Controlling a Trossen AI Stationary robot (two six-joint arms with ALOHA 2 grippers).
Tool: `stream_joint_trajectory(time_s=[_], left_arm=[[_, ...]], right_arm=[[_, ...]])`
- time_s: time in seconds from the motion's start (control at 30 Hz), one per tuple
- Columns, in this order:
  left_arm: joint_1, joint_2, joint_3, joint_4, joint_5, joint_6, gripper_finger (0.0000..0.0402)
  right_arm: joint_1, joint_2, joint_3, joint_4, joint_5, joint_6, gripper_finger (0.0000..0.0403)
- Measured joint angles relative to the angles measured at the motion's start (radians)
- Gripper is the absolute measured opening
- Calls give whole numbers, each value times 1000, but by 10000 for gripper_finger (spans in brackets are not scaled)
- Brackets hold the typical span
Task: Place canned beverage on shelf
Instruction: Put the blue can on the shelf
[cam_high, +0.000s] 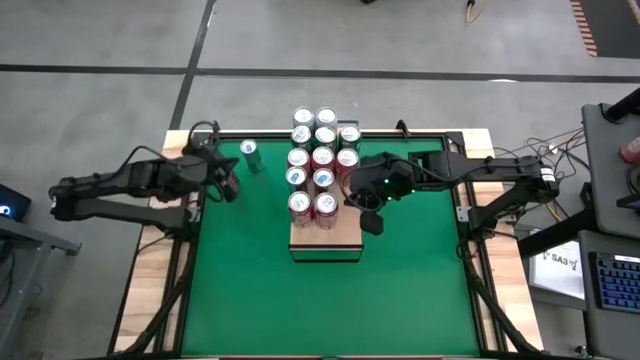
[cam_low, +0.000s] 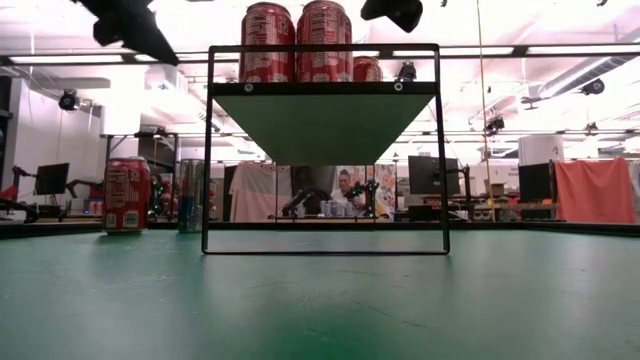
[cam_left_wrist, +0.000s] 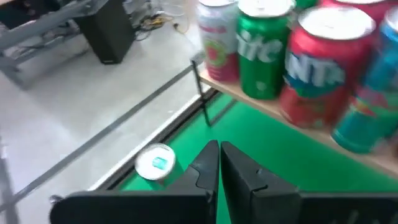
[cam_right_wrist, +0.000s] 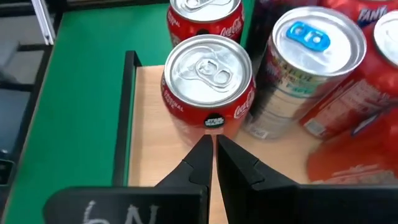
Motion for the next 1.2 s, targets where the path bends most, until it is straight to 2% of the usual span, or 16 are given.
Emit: stream_joint_trajectory(time_s=[0.1, 0.3, 0.37, 0.5, 0.57, 0.77, 0.87, 1.03, 1.2], left_arm=[[64, 47, 59, -27, 15, 52, 0], [266, 115, 91, -59, 135, 221, 0], [351, 132, 88, -58, 217, 292, 0], [501, 177, 83, -50, 491, 462, 0], [543, 205, 82, -30, 549, 506, 0], [594, 294, 82, -15, 496, 587, 0], [607, 335, 82, -6, 497, 591, 15], [625, 404, 82, -6, 486, 499, 88], [634, 460, 82, -6, 365, 434, 185]], right_arm=[[0, 0, -8, 3, 1, -38, 13], [0, 0, -47, 5, -1, -40, 13], [0, 0, -62, 1, -2, -27, 13], [2, 0, -69, -27, -13, 6, 13], [2, -1, -70, -44, -14, 18, 13], [3, -5, -71, -45, -14, 43, 13], [2, -4, -71, -45, -14, 42, 13], [2, -4, -71, -43, -13, 42, 13], [2, -4, -71, -38, -13, 42, 13]])
